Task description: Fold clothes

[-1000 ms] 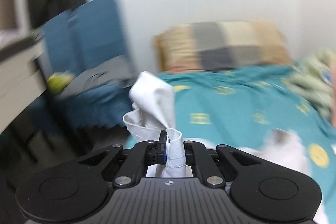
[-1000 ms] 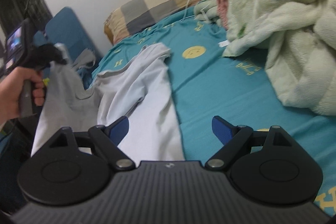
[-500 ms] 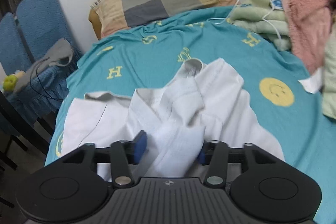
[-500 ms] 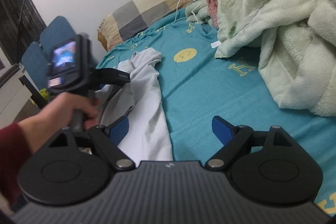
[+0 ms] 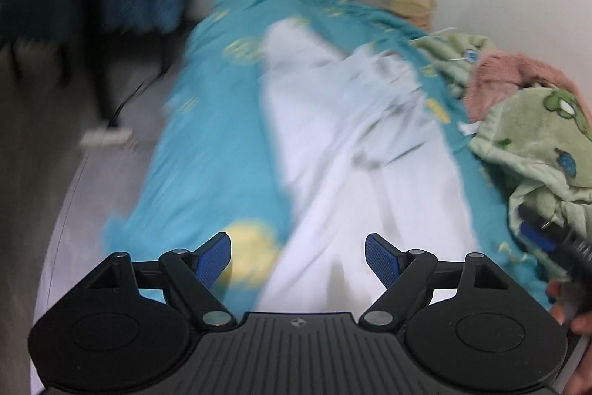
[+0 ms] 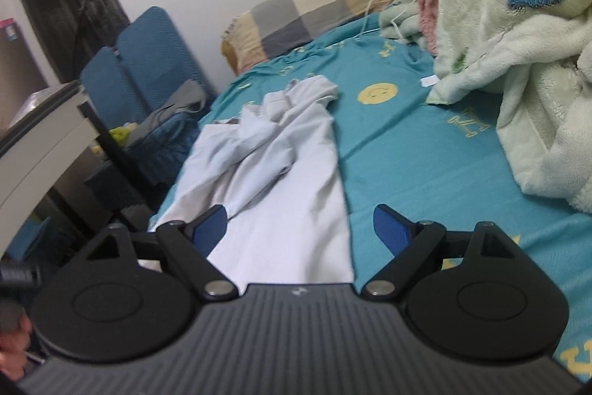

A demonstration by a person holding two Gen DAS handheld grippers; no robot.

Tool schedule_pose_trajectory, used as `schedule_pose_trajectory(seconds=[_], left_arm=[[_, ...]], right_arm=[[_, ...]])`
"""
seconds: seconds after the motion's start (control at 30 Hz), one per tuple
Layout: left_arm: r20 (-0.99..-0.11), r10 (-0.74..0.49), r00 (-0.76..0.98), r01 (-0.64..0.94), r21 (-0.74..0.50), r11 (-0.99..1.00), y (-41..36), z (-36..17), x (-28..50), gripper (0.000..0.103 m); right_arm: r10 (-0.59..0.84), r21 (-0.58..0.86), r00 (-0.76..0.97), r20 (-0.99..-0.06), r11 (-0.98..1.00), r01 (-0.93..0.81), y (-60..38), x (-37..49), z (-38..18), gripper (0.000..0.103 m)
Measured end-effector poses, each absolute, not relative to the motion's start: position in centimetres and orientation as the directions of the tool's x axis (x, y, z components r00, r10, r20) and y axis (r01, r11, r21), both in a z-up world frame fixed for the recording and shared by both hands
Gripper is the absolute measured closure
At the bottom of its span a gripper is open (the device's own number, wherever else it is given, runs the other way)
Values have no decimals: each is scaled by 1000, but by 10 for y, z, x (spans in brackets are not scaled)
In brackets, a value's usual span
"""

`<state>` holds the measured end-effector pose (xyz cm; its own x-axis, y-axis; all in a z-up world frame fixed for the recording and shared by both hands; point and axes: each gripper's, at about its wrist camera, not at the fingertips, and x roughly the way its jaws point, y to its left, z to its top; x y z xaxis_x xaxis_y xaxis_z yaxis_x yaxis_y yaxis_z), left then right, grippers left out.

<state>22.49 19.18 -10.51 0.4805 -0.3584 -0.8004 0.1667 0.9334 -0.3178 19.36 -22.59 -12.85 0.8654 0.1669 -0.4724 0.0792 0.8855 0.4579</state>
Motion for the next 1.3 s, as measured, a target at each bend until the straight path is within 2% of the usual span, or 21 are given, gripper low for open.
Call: schedule_pose_trajectory(seconds=[0.17, 0.2, 0.3, 0.43, 0.47, 0.5, 0.57, 0.7, 0.9, 1.07, 1.23, 1.27, 1.3], left_arm=[[-786, -542, 297, 32, -559, 829, 245, -149, 208, 25], [-792, -548, 271, 31, -561, 827, 247, -153, 206, 28], [-814, -531, 235, 112, -520, 847, 242, -145, 199, 31], [-864, -487, 126, 202, -458, 866, 222, -137, 185, 55], [-881, -460, 108, 233, -427, 873, 214, -133, 180, 66], [-899, -425, 107, 269, -385, 883, 204, -128, 175, 82], [-930, -346, 122, 342, -288, 894, 185, -116, 162, 98], [-960, -185, 209, 459, -70, 885, 135, -70, 138, 100], [-965, -110, 239, 502, 26, 864, 58, -31, 106, 100], [-976, -141, 166, 450, -52, 892, 20, -68, 85, 100], [-974, -204, 103, 392, -149, 908, 19, -101, 70, 97], [-968, -227, 109, 375, -172, 911, 27, -100, 71, 94], [-959, -258, 117, 348, -204, 915, 36, -96, 72, 84]], right_arm=[[199, 455, 851, -486, 889, 52, -215, 182, -126, 15], [204, 450, 848, -490, 892, 46, -212, 183, -127, 15], [211, 426, 841, -499, 904, 26, -203, 185, -129, 15], [223, 409, 842, -491, 913, -4, -196, 186, -128, 15], [227, 410, 843, -488, 912, -8, -195, 185, -128, 15], [232, 417, 842, -487, 909, -9, -196, 185, -128, 15], [240, 431, 842, -483, 902, -10, -198, 185, -128, 15], [255, 479, 844, -473, 878, 2, -208, 183, -127, 15], [311, 591, 842, -441, 806, 12, -223, 184, -126, 15], [329, 615, 836, -439, 788, 13, -228, 184, -125, 15], [370, 631, 800, -473, 776, 14, -234, 185, -127, 15], [379, 633, 788, -486, 774, 18, -235, 185, -128, 15], [389, 638, 778, -494, 769, 21, -236, 185, -129, 15]])
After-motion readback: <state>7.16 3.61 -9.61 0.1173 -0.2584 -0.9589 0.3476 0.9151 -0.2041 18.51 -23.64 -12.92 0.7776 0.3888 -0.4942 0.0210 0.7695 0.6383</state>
